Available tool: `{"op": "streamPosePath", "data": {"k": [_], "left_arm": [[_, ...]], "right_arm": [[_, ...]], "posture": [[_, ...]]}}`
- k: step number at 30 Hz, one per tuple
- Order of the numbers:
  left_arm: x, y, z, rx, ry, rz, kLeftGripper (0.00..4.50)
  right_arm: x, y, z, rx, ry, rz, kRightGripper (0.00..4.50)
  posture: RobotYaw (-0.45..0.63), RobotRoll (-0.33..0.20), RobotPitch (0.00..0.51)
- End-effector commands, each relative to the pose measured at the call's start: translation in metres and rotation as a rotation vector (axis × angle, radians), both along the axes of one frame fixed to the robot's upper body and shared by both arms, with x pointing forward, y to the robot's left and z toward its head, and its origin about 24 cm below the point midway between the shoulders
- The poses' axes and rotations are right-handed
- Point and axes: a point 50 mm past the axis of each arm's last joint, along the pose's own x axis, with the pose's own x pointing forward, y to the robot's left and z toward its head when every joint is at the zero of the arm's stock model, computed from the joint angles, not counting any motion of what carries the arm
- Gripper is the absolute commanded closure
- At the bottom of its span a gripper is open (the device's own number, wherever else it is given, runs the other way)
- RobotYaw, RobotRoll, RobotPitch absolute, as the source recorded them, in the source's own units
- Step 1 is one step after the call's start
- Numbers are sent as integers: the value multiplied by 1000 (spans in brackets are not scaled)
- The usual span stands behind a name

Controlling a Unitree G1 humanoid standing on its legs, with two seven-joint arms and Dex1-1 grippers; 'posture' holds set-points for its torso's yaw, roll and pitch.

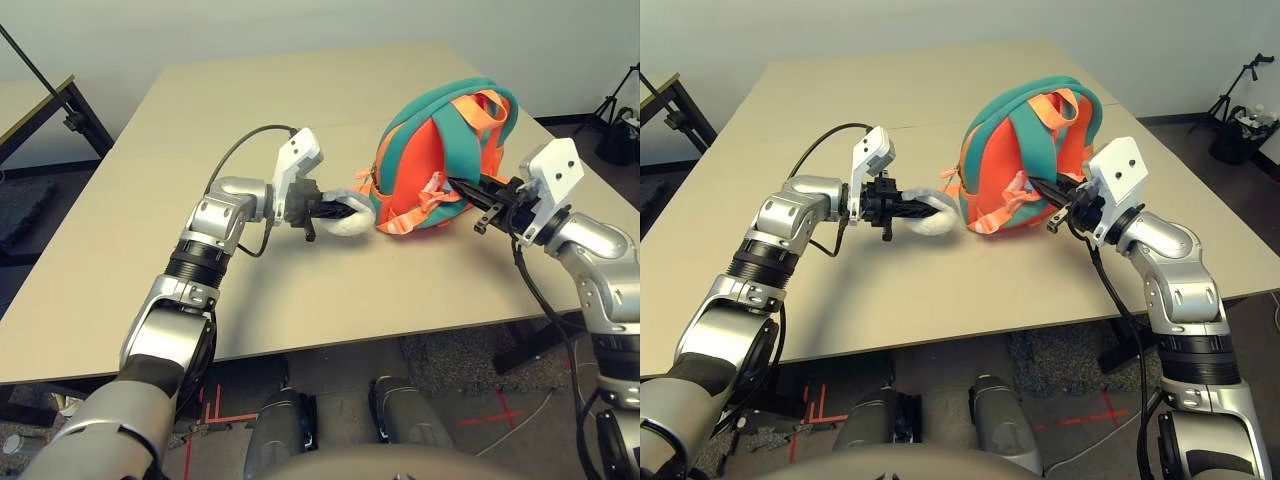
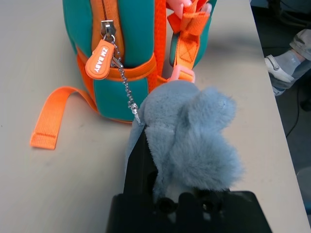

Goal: Put the pencil case into the backpack and zip it.

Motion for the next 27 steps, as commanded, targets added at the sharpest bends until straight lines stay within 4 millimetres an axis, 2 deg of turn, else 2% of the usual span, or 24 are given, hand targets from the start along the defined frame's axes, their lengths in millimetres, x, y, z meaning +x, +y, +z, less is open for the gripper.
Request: {"op": "streamPosePath", "data": {"k": [1, 4, 6, 7, 11, 15, 22, 23, 27], "left_arm": [[-1, 12, -15, 29, 63, 45, 4211], [-1, 17, -8, -13, 75, 59, 4211], [-1, 23, -2, -42, 80, 68, 3446], [-2, 26, 1, -56, 84, 73, 3218], [-5, 43, 15, -107, 89, 119, 1558], [-13, 62, 23, -146, 112, 163, 16], [-33, 87, 29, -179, 130, 244, 0], [-36, 89, 30, -180, 130, 253, 0], [-48, 105, 38, -205, 128, 306, 0]], "right_arm": [[1, 2, 6, -1, -31, 16, 4341], [1, 3, 6, -3, -25, 23, 4341], [1, 3, 5, -6, -17, 31, 4341], [0, 3, 5, -8, -13, 35, 4341], [1, 0, 7, -17, 2, 48, 4341], [-1, -5, 9, -36, 41, 80, 2869], [-7, -18, 18, -103, 122, 143, 202], [-9, -20, 21, -118, 135, 153, 33], [-19, -38, 35, -174, 195, 168, 33]], "posture": [[-253, 0, 0], [-250, 0, 0], [-247, 0, 0], [-243, 0, 0], [-234, 0, 0], [-216, 0, 0], [-184, 0, 0], [-178, 0, 0], [-155, 0, 0]]}}
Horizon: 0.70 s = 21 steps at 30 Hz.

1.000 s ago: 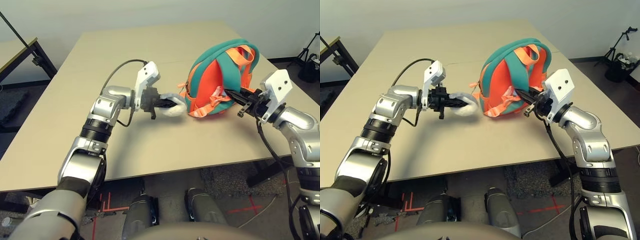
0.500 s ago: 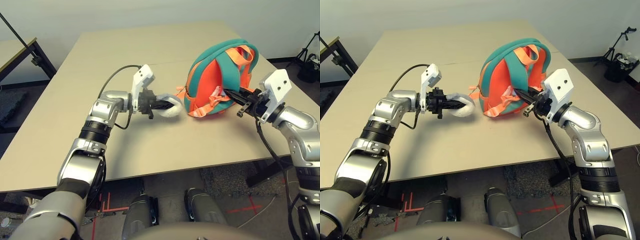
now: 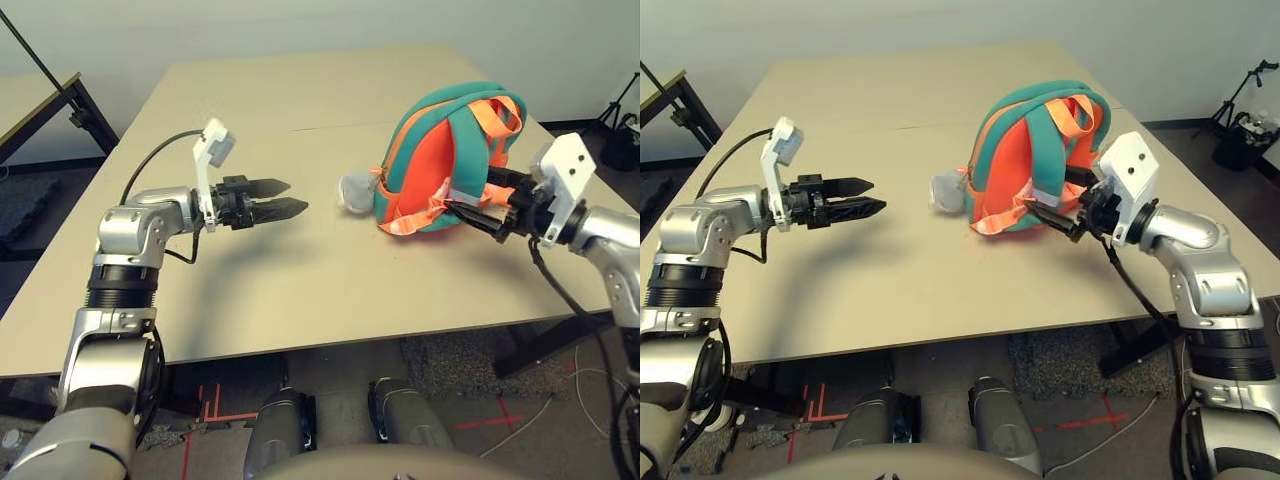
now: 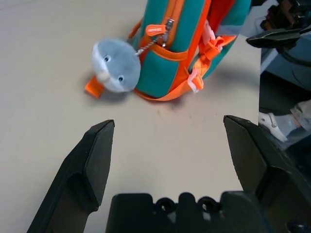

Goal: Put the pencil case into the backpack and zip it.

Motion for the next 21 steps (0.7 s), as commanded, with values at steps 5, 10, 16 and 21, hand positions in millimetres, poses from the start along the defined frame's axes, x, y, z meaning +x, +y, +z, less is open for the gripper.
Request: {"op": "streamPosePath", "data": {"k": [5, 10, 16, 21], "left_arm": [[-20, 31, 11, 9, -20, 164, 0], [-21, 45, 2, 17, -44, 324, 0], [-9, 59, -20, -10, -145, 674, 0], [4, 63, -35, -1, -209, 870, 0]], "right_arm": [[-11, -51, 25, -55, 70, -95, 33], [-1, -77, 16, -20, 58, -252, 33], [31, -91, -11, 150, -26, -566, 33], [50, -85, -32, 246, -65, -721, 33]], "posture": [[-139, 0, 0], [-122, 0, 0], [-101, 0, 6], [-91, 0, 9]]}}
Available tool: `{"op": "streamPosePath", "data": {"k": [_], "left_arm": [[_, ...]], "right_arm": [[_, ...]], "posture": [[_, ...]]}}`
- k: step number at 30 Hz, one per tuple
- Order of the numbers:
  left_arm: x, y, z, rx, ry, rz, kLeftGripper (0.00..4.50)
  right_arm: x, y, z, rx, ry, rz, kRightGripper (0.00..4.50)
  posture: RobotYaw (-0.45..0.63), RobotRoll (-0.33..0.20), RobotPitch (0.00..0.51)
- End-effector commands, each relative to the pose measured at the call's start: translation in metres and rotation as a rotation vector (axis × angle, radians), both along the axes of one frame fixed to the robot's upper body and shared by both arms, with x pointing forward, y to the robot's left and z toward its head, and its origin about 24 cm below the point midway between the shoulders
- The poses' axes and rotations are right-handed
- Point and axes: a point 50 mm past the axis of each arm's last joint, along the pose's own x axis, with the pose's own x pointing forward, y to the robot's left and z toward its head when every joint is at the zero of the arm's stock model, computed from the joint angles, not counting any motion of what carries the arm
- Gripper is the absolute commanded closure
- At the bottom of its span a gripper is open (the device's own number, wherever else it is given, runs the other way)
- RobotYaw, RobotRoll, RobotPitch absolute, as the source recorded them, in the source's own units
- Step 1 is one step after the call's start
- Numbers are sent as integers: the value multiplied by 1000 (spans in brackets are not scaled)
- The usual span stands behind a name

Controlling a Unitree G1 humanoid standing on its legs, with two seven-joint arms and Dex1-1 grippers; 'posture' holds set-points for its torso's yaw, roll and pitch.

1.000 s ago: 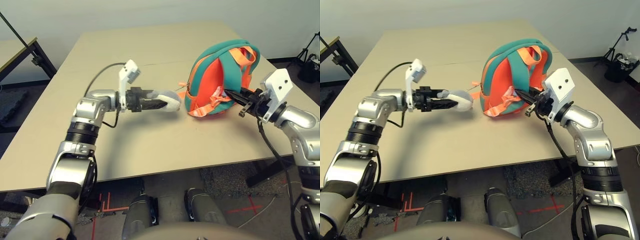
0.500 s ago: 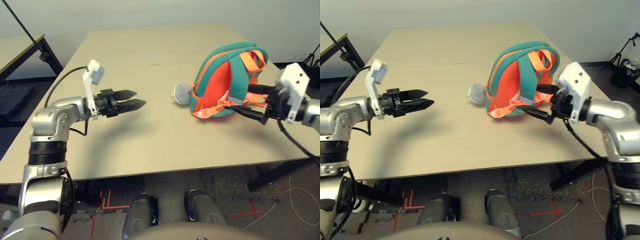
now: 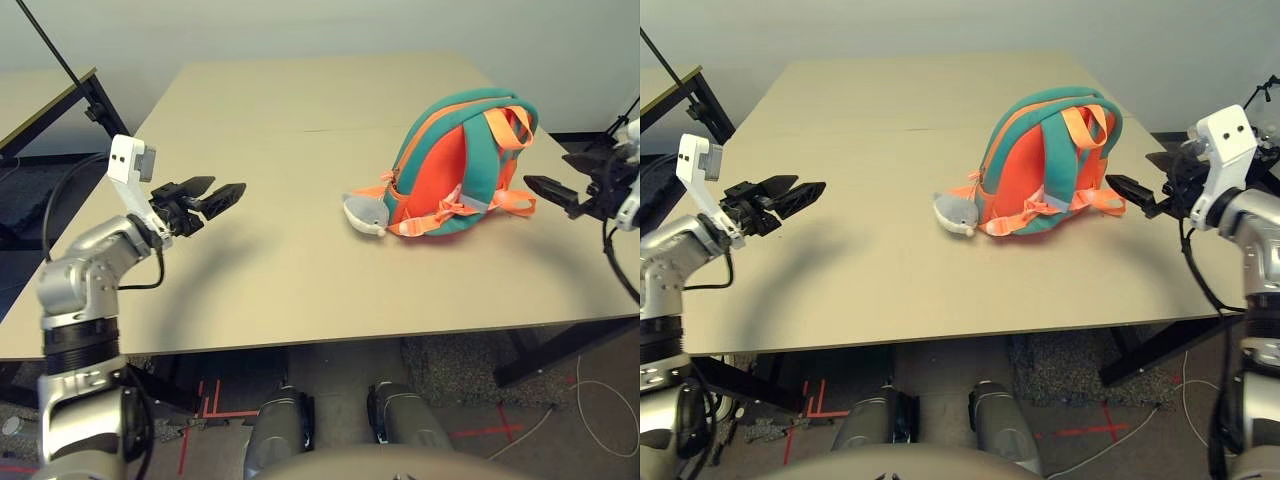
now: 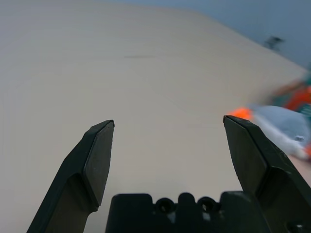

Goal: Put the pencil case into the backpack and zip it.

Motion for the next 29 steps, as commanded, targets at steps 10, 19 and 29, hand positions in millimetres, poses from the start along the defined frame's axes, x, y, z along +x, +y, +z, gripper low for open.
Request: {"op": "streamPosePath", "data": {"k": [10, 19, 29], "left_arm": [[25, 14, -29, 86, -95, 322, 0], [21, 12, -42, 157, -131, 415, 0], [8, 4, -59, 227, -124, 455, 0]], "right_arm": [[19, -17, -19, 50, -149, -383, 33], [-1, -48, -29, 34, -172, -602, 33], [-8, -57, -35, -2, -146, -638, 33]], "posture": [[-88, 0, 45], [-99, 0, 93], [-139, 0, 165]]}}
